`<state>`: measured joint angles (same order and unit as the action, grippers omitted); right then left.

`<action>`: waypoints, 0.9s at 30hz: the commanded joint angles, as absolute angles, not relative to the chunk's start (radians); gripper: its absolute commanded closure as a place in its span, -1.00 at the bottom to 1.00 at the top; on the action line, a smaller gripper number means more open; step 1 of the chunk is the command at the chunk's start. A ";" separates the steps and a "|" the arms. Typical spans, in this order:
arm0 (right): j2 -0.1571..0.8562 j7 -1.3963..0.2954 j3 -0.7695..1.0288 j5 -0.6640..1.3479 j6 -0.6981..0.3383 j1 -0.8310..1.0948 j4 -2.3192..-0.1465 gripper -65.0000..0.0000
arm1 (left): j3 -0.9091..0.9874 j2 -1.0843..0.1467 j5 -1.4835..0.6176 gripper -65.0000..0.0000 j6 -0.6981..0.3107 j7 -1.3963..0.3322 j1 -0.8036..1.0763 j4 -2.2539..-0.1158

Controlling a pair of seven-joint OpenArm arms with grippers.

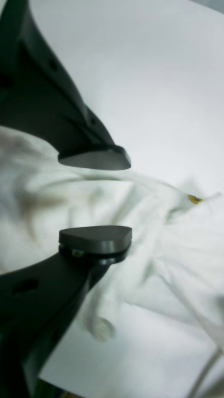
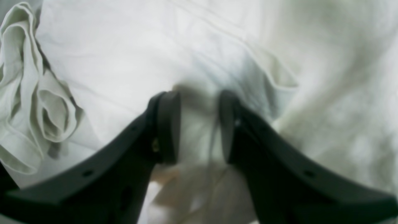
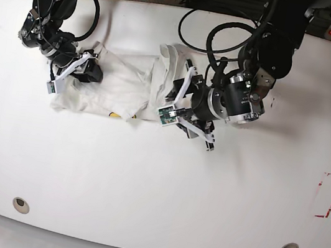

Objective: Fold the T-shirt properly

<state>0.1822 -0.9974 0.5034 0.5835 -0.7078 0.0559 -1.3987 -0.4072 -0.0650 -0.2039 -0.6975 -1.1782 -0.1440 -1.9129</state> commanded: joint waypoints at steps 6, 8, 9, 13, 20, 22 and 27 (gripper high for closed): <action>0.188 -1.055 0.504 0.535 -0.698 0.059 -1.397 0.38 | -0.406 -0.206 -0.203 0.20 -0.698 -1.193 -0.114 -1.928; 0.188 -1.055 0.504 0.538 -0.698 0.059 -1.397 0.38 | -0.409 -0.219 -0.200 0.20 -0.698 -1.193 -0.111 -1.925; 0.188 -1.055 0.504 0.538 -0.698 0.061 -1.397 0.38 | -0.415 -0.220 -0.202 0.20 -0.698 -1.193 -0.111 -1.916; 0.188 -1.055 0.504 0.538 -0.698 0.062 -1.397 0.38 | -0.493 -0.213 -0.200 0.20 -0.698 -1.191 -0.137 -1.814; 0.188 -1.055 0.504 0.533 -0.698 0.062 -1.397 0.38 | -0.581 -0.127 -0.200 0.20 -0.698 -1.058 -0.211 -1.604; 0.188 -1.055 0.504 0.532 -0.698 0.062 -1.397 0.38 | -0.581 -0.101 -0.200 0.20 -0.698 -1.038 -0.237 -1.577; 0.188 -1.055 0.503 0.533 -0.698 0.062 -1.397 0.38 | -0.579 -0.042 -0.200 0.20 -0.698 -0.998 -0.266 -1.564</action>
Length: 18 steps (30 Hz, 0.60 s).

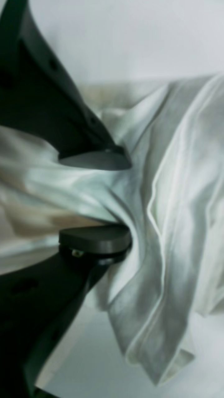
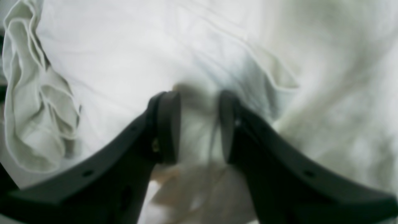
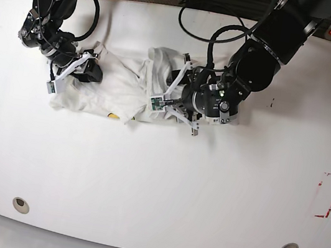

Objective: Fold the T-shirt properly

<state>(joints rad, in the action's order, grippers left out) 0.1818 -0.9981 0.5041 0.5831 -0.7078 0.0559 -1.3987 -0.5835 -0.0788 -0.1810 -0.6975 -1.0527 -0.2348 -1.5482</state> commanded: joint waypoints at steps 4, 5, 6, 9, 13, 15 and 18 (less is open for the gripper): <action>0.186 -1.055 0.503 0.532 -0.698 0.061 -1.397 0.38 | -0.579 -0.015 -0.200 0.20 -0.698 -0.963 -0.294 -1.564; 0.183 -1.055 0.503 0.532 -0.698 0.061 -1.397 0.38 | -0.579 -0.012 -0.200 0.20 -0.698 -0.963 -0.295 -1.567; 0.177 -1.055 0.503 0.530 -0.698 0.061 -1.397 0.38 | -0.576 -0.008 -0.200 0.20 -0.698 -0.963 -0.297 -1.572; 0.173 -1.055 0.504 0.530 -0.698 0.059 -1.397 0.38 | -0.576 -0.018 -0.200 0.20 -0.698 -0.964 -0.311 -1.624; 0.171 -1.055 0.501 0.530 -0.698 0.059 -1.397 0.38 | -0.553 -0.088 -0.206 0.20 -0.698 -0.989 -0.308 -1.722; 0.170 -1.055 0.499 0.530 -0.698 0.059 -1.397 0.38 | -0.518 -0.120 -0.209 0.20 -0.698 -1.023 -0.282 -1.767; 0.170 -1.055 0.499 0.530 -0.698 0.058 -1.397 0.38 | -0.421 -0.165 -0.223 0.20 -0.698 -1.046 -0.214 -1.831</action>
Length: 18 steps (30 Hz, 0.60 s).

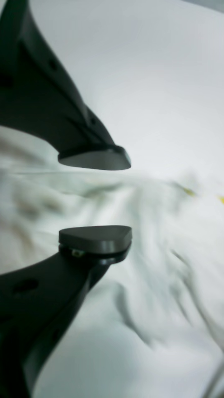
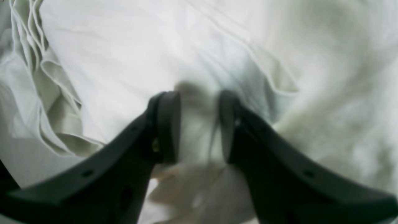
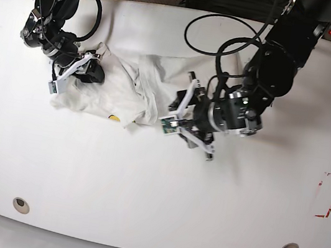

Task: Fold the T-shirt properly
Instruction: 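Release the strip with the left gripper and pull it away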

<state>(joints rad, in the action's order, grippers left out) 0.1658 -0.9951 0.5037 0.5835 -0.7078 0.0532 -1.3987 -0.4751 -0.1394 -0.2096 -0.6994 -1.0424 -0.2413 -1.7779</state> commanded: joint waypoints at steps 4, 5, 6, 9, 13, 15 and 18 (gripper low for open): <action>0.170 -1.055 0.499 0.530 -0.698 0.056 -1.397 0.38 | -0.219 -0.199 -0.255 0.20 -0.698 -1.047 -0.074 -1.870; 0.170 -1.055 0.499 0.530 -0.698 0.056 -1.397 0.38 | -0.176 -0.199 -0.268 0.20 -0.698 -1.047 -0.053 -1.870; 0.170 -1.055 0.499 0.530 -0.698 0.056 -1.397 0.38 | -0.145 -0.199 -0.280 0.20 -0.698 -1.047 -0.033 -1.868; 0.170 -1.055 0.499 0.530 -0.698 0.056 -1.397 0.38 | -0.104 -0.199 -0.326 0.20 -0.698 -1.047 0.019 -1.867; 0.170 -1.055 0.499 0.530 -0.698 0.059 -1.397 0.38 | -0.104 -0.193 -0.338 0.20 -0.698 -1.044 0.051 -1.859; 0.168 -1.055 0.499 0.530 -0.698 0.059 -1.397 0.38 | -0.111 -0.193 -0.340 0.20 -0.698 -1.044 0.054 -1.805; 0.168 -1.055 0.499 0.530 -0.698 0.059 -1.397 0.38 | -0.122 -0.197 -0.338 0.20 -0.698 -1.043 0.045 -1.712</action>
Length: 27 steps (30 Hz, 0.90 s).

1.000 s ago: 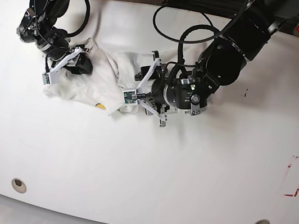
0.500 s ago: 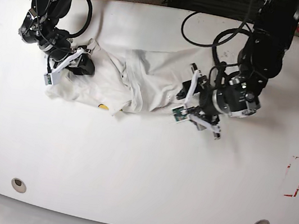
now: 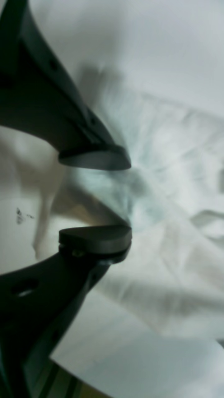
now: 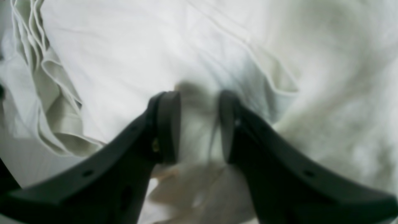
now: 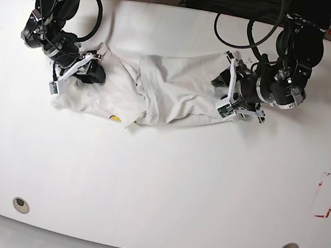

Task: Fold the T-shirt properly
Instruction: 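Release the strip with the left gripper and pull it away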

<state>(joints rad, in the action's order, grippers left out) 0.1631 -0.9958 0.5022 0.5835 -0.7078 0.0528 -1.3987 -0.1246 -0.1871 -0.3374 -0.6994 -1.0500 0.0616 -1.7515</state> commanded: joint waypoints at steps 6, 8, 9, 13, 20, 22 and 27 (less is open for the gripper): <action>0.168 -1.055 0.503 0.530 -0.698 0.061 -1.397 0.38 | -0.127 -0.309 -0.341 0.20 -0.698 -1.006 -0.058 -1.555; 0.168 -1.055 0.503 0.532 -0.698 0.062 -1.397 0.38 | -0.127 -0.354 -0.338 0.20 -0.698 -0.978 -0.085 -1.529; 0.168 -1.055 0.504 0.532 -0.698 0.062 -1.397 0.38 | -0.128 -0.381 -0.341 0.20 -0.698 -0.969 -0.102 -1.515; 0.168 -1.055 0.504 0.532 -0.698 0.065 -1.397 0.38 | -0.128 -0.444 -0.341 0.20 -0.698 -0.969 -0.156 -1.497; 0.168 -1.056 0.499 0.539 -0.698 0.081 -1.429 0.38 | -0.142 -0.481 -0.344 0.20 -0.698 -0.970 -0.191 -1.514; 0.151 -1.058 0.498 0.541 -0.698 0.093 -1.465 0.37 | -0.140 -0.476 -0.344 0.20 -0.698 -0.972 -0.191 -1.557; 0.117 -1.104 0.498 0.541 -0.698 0.104 -1.600 0.36 | -0.137 -0.470 -0.348 0.20 -0.698 -0.972 -0.148 -1.678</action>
<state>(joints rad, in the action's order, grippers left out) 0.1192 -1.0512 0.4965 0.5529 -0.7010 0.1081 -1.5471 -0.1467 -0.4591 -0.3386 -0.6983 -0.9779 -0.1513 -1.6123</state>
